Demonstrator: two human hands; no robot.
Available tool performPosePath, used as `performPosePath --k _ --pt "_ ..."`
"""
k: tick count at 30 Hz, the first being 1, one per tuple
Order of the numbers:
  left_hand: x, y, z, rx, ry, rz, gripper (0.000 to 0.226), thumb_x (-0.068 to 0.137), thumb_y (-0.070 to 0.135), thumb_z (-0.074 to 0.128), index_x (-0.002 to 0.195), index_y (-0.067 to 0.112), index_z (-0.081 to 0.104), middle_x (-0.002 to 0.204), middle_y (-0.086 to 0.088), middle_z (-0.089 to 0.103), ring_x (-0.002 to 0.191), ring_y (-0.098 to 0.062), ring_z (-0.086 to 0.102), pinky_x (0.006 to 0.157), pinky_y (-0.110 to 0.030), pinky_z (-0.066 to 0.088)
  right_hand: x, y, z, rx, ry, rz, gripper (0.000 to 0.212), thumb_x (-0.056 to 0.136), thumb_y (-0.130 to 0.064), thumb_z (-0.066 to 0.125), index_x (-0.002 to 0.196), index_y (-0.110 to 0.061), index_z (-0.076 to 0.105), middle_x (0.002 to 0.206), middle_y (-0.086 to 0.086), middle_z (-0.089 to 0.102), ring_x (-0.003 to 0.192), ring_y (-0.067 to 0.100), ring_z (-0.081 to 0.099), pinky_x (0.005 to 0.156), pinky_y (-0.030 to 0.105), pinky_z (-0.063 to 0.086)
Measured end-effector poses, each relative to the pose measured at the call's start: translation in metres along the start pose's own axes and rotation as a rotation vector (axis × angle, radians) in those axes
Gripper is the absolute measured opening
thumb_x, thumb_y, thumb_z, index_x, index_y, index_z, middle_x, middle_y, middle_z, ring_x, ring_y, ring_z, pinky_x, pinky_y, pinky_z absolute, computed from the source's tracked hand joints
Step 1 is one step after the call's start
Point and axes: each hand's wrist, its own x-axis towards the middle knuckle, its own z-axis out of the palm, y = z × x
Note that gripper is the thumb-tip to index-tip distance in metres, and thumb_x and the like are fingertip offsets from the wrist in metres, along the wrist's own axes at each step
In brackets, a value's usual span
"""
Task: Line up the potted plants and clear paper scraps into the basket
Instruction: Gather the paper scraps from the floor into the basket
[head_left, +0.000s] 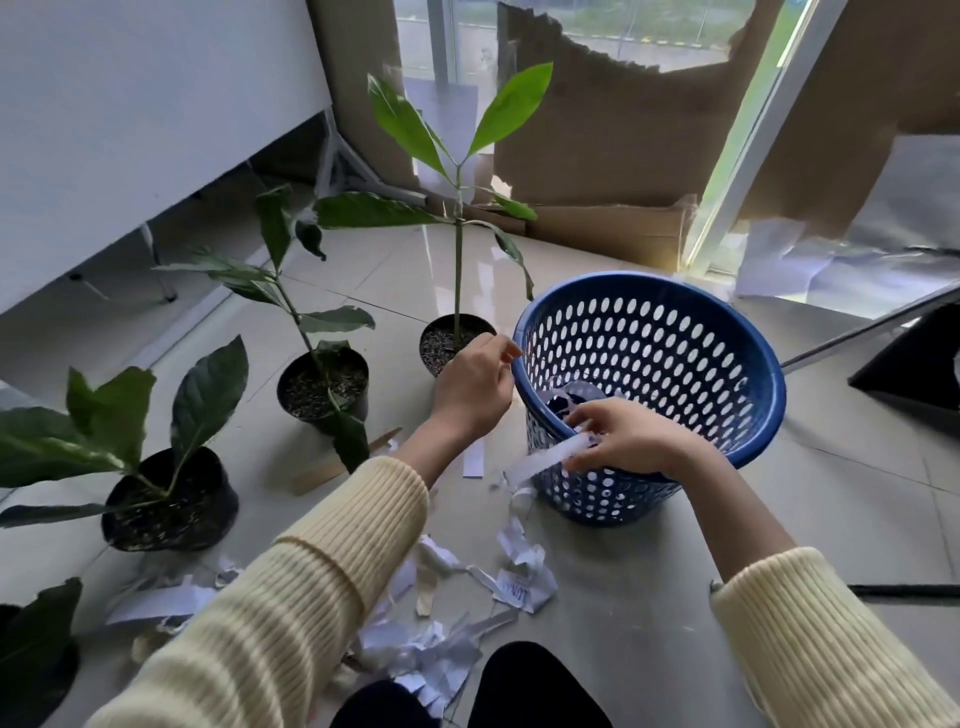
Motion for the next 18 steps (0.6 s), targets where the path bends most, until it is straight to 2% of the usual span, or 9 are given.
performPosePath --k 1,3,5,8,11,13,14,16,18 --pt "-0.002 -0.002 -0.001 -0.001 -0.004 0.003 0.020 0.087 0.006 0.051 0.102 0.012 0.062 0.101 -0.004 0.064 0.083 -0.019 0.060 0.070 -0.030 0.050 -0.001 0.002 -0.001 0.036 0.030 0.011 0.051 0.073 -0.043 0.077 0.116 -0.021 0.062 0.107 -0.005 0.064 0.089 0.011 0.060 0.079 0.022 0.048" --pt "-0.006 -0.004 -0.002 -0.011 -0.016 0.018 0.019 0.087 0.007 0.051 0.102 0.012 0.062 0.100 -0.003 0.064 0.079 -0.017 0.058 0.072 -0.033 0.051 -0.003 0.004 -0.003 0.151 0.050 0.050 0.033 0.079 -0.042 0.072 0.102 -0.018 0.067 0.086 -0.002 0.068 0.067 0.009 0.059 0.057 0.017 0.044" --pt "-0.008 -0.003 -0.001 -0.023 -0.028 0.028 0.019 0.087 0.007 0.051 0.102 0.013 0.062 0.099 -0.002 0.064 0.074 -0.013 0.054 0.073 -0.035 0.053 -0.005 0.005 -0.005 0.293 0.105 0.099 0.025 0.086 -0.037 0.065 0.096 -0.015 0.068 0.079 0.000 0.071 0.057 0.010 0.057 0.047 0.016 0.043" --pt "-0.010 0.000 -0.001 -0.035 -0.031 0.035 0.020 0.086 0.006 0.051 0.103 0.012 0.061 0.100 -0.002 0.064 0.075 -0.010 0.053 0.074 -0.036 0.054 -0.004 0.005 -0.007 0.548 0.279 0.188 0.023 0.090 -0.024 0.060 0.102 -0.005 0.064 0.089 0.011 0.072 0.068 0.020 0.069 0.059 0.026 0.058" --pt "-0.012 0.001 -0.001 -0.039 -0.025 0.031 0.020 0.087 0.006 0.051 0.103 0.012 0.061 0.099 -0.002 0.064 0.077 -0.011 0.055 0.073 -0.035 0.054 -0.004 0.005 -0.008 0.650 0.386 0.257 0.038 0.089 -0.018 0.063 0.120 0.001 0.052 0.097 0.016 0.064 0.064 0.025 0.071 0.057 0.032 0.060" --pt "-0.015 -0.002 -0.003 -0.034 -0.012 0.015 0.019 0.088 0.007 0.051 0.103 0.013 0.061 0.099 -0.002 0.064 0.076 -0.012 0.056 0.072 -0.033 0.054 -0.003 0.005 -0.008 0.546 0.404 0.291 0.060 0.085 -0.027 0.069 0.134 -0.006 0.042 0.113 0.015 0.060 0.080 0.028 0.070 0.065 0.038 0.060" --pt "-0.017 -0.006 -0.005 -0.029 -0.004 0.003 0.019 0.088 0.008 0.052 0.103 0.013 0.061 0.100 -0.002 0.064 0.077 -0.013 0.057 0.071 -0.031 0.054 -0.002 0.005 -0.007 0.458 0.426 0.301 0.070 0.083 -0.032 0.071 0.139 -0.009 0.037 0.124 0.016 0.056 0.095 0.029 0.067 0.076 0.041 0.058" --pt "-0.022 -0.017 -0.009 -0.022 0.009 -0.032 0.021 0.088 0.009 0.052 0.107 0.013 0.060 0.104 -0.002 0.063 0.081 -0.015 0.060 0.071 -0.028 0.052 -0.001 0.000 -0.003 0.322 0.509 0.269 0.082 0.078 -0.043 0.073 0.143 -0.013 0.034 0.142 0.014 0.047 0.123 0.030 0.052 0.100 0.045 0.046" --pt "-0.029 -0.030 -0.012 -0.008 0.017 -0.067 0.025 0.087 0.012 0.054 0.111 0.013 0.058 0.109 -0.004 0.062 0.088 -0.018 0.061 0.075 -0.029 0.051 0.000 -0.013 0.002 0.262 0.604 0.170 0.087 0.076 -0.048 0.073 0.145 -0.014 0.032 0.148 0.012 0.041 0.134 0.028 0.040 0.108 0.042 0.035"
